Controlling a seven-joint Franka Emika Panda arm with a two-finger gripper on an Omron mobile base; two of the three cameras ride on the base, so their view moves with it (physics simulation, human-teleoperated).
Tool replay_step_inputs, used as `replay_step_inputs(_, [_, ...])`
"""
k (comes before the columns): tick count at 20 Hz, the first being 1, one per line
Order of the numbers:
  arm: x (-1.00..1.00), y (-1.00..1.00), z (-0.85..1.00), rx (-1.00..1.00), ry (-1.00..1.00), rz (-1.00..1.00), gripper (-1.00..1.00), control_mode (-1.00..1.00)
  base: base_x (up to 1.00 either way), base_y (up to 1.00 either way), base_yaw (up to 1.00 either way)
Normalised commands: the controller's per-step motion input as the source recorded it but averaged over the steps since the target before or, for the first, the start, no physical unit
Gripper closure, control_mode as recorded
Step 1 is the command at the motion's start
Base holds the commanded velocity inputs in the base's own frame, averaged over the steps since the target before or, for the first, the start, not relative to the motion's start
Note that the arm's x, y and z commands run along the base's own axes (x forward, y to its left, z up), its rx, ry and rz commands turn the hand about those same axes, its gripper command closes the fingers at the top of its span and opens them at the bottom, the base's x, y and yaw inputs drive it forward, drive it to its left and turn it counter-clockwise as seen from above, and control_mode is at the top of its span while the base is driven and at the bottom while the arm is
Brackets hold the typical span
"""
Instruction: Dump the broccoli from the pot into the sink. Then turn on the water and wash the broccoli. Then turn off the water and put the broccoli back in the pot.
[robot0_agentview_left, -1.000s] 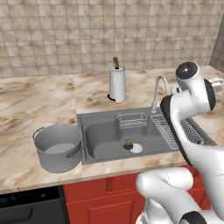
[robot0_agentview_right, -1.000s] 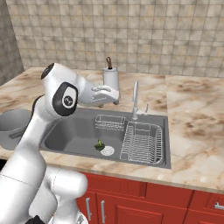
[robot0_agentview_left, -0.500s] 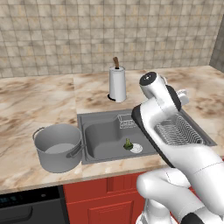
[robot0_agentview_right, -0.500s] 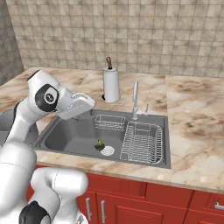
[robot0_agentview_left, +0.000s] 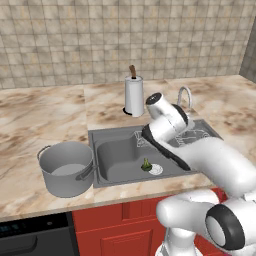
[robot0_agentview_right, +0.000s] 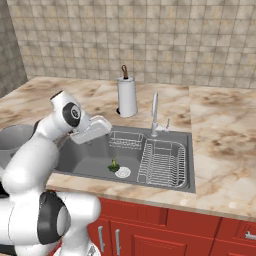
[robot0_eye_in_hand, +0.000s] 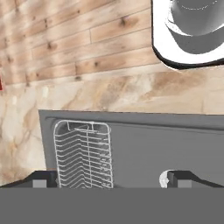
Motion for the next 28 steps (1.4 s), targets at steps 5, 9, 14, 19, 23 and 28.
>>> replay_step_inputs(5, [0.37,0.14,-0.43,0.14,0.13,0.00,-1.00,-1.00,0.00,0.00,0.00])
replay_step_inputs(9, [0.16,0.28,-0.57,0.09,0.10,0.00,-1.00,-1.00,0.00,0.00,0.00])
replay_step_inputs(14, [0.11,0.10,-0.61,0.08,0.04,0.00,-1.00,-1.00,0.00,0.00,0.00])
replay_step_inputs(19, [0.13,0.00,-0.53,0.11,-0.02,0.00,-1.00,-1.00,0.00,0.00,0.00])
replay_step_inputs(23, [0.06,0.00,-0.37,0.10,-0.11,0.00,-1.00,-1.00,0.00,0.00,0.00])
replay_step_inputs(28, [0.00,0.00,-0.33,0.09,-0.21,0.00,-1.00,-1.00,0.00,0.00,0.00])
